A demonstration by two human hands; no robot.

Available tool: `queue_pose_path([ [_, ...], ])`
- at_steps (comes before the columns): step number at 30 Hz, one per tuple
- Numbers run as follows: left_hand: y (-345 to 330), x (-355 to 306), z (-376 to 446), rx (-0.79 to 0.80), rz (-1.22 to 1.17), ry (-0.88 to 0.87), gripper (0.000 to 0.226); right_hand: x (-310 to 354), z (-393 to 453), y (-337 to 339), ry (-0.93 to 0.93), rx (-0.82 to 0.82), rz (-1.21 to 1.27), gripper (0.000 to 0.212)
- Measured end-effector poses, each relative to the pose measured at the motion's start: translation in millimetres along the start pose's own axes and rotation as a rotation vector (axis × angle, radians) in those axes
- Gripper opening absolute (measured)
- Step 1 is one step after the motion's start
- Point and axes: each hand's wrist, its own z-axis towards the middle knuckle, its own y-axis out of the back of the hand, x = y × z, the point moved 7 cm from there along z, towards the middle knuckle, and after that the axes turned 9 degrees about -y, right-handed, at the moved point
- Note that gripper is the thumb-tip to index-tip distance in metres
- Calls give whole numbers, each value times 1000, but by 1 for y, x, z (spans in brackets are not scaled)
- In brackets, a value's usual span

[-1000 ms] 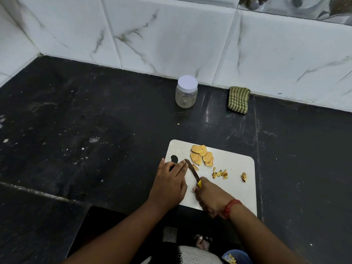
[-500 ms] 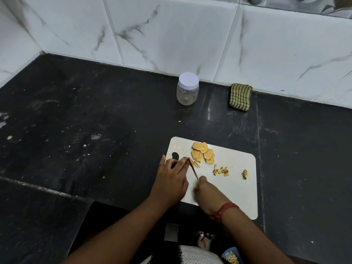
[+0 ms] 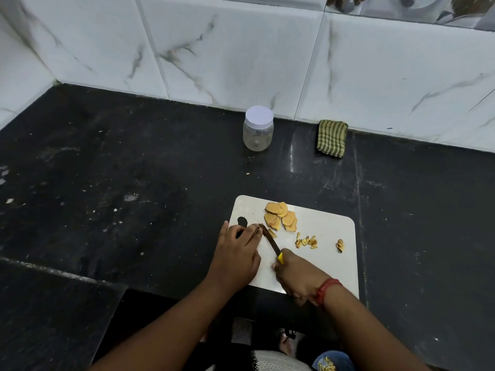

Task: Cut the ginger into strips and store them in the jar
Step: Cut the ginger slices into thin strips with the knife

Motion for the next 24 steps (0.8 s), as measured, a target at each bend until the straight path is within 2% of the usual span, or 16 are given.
queue_pose_path([
  [2,2,0,1,-24,-2,-6,49,6,-2,3,76,-104,-193,13],
  [9,1,0,0,4,-33,6,52,6,0,-2,81,-148,-204,12],
  [12,1,3,0,0,-71,27,51,1,3,-4,35,-61,-80,15],
  [17,6,7,9,-52,-132,112,37,-11,2,-11,-91,127,361,17],
  [21,9,16,23,-96,-220,313,18,-10,-1,-11,-92,170,427,17],
  [24,5,22,31,-70,-235,410,10,-9,1,-10,-80,111,329,17],
])
